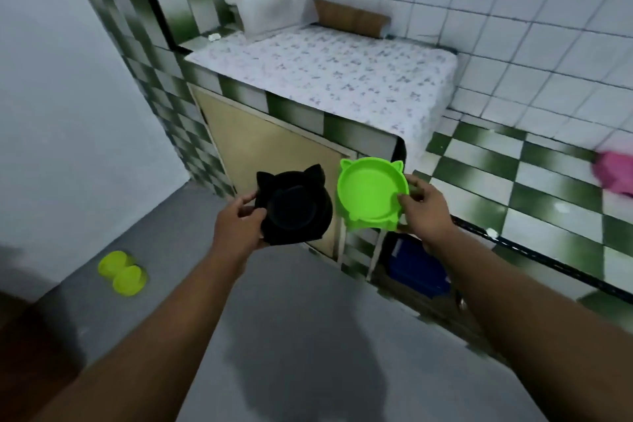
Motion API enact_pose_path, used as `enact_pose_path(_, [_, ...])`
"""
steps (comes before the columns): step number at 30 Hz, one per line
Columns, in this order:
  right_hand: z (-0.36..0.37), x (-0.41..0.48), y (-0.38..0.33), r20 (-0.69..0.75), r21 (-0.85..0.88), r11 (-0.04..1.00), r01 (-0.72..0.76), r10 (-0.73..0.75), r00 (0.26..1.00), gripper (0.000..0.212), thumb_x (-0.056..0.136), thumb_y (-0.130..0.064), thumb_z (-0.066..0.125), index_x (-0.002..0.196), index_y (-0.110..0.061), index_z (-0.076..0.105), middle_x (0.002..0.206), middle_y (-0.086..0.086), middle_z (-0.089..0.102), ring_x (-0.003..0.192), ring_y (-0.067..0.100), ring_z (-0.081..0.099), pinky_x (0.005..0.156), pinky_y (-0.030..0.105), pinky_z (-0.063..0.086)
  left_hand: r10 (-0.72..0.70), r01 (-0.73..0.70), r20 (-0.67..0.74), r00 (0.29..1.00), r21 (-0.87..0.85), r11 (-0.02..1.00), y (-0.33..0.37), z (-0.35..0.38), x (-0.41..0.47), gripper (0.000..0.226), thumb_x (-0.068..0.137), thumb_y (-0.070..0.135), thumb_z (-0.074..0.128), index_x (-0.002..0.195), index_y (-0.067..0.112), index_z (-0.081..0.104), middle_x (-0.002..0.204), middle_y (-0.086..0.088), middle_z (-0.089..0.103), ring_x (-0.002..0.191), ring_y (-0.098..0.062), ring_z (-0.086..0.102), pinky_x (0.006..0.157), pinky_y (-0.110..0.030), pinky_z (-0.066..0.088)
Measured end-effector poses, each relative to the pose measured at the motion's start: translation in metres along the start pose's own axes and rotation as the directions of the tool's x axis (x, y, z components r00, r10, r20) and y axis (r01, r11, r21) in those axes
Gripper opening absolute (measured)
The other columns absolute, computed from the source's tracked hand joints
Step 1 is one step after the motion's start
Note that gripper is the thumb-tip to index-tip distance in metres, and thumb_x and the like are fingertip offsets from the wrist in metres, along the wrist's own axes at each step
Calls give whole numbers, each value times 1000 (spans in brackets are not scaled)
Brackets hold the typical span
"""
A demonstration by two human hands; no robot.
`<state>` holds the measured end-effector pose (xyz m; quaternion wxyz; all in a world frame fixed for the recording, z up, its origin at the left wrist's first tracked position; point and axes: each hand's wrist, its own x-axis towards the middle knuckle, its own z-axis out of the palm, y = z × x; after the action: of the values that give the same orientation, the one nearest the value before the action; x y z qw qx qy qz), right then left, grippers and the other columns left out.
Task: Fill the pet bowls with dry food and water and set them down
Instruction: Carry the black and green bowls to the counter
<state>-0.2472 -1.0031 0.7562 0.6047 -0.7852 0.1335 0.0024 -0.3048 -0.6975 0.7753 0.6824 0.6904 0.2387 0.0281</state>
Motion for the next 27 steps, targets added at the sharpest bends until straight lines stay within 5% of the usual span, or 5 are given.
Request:
enact_pose_path(4, [-104, -27, 39, -97, -23, 998, -50, 48, 994, 40, 97, -10, 57, 134, -25, 58, 101, 9, 65, 82, 23, 66, 53, 35, 61, -12, 5, 118, 993, 62, 998, -7, 84, -32, 40, 101, 6, 59, 137, 24, 59, 118, -6, 67, 105, -25, 68, 75, -49, 65])
enact_pose_path(7, [-186, -37, 64, -225, -100, 994, -51, 27, 974, 40, 95, -7, 58, 134, -19, 59, 104, 13, 66, 76, 21, 62, 47, 13, 48, 1, -19, 193, 981, 95, 995, -12, 149, -55, 35, 101, 6, 58, 131, 25, 61, 116, -5, 67, 103, -27, 68, 72, -46, 65])
enact_pose_path(14, [-337, -53, 108, -412, -20, 987, -160, 138, 901, 40, 94, -9, 58, 131, -24, 59, 89, 11, 66, 76, 30, 68, 57, 40, 60, 3, -52, 356, 934, 129, 990, -28, 310, -98, 36, 101, 8, 60, 134, 22, 62, 120, -10, 67, 105, -28, 67, 79, -54, 63])
enact_pose_path(18, [-395, -57, 132, -465, 68, 979, -194, 203, 862, 38, 96, -9, 58, 131, -22, 59, 98, 16, 63, 89, 39, 67, 68, 60, 59, -25, -54, 438, 899, 167, 984, -35, 380, -115, 35, 100, 8, 61, 133, 20, 62, 116, -10, 70, 103, -31, 70, 59, -33, 62])
enact_pose_path(27, [-474, -36, 171, -588, 131, 954, -269, 293, 754, 40, 90, -17, 60, 129, -28, 60, 103, 10, 65, 87, 34, 68, 63, 57, 60, -77, -51, 568, 820, 206, 977, -46, 512, -123, 32, 100, 6, 61, 129, 20, 61, 121, -9, 68, 106, -29, 70, 75, -52, 64])
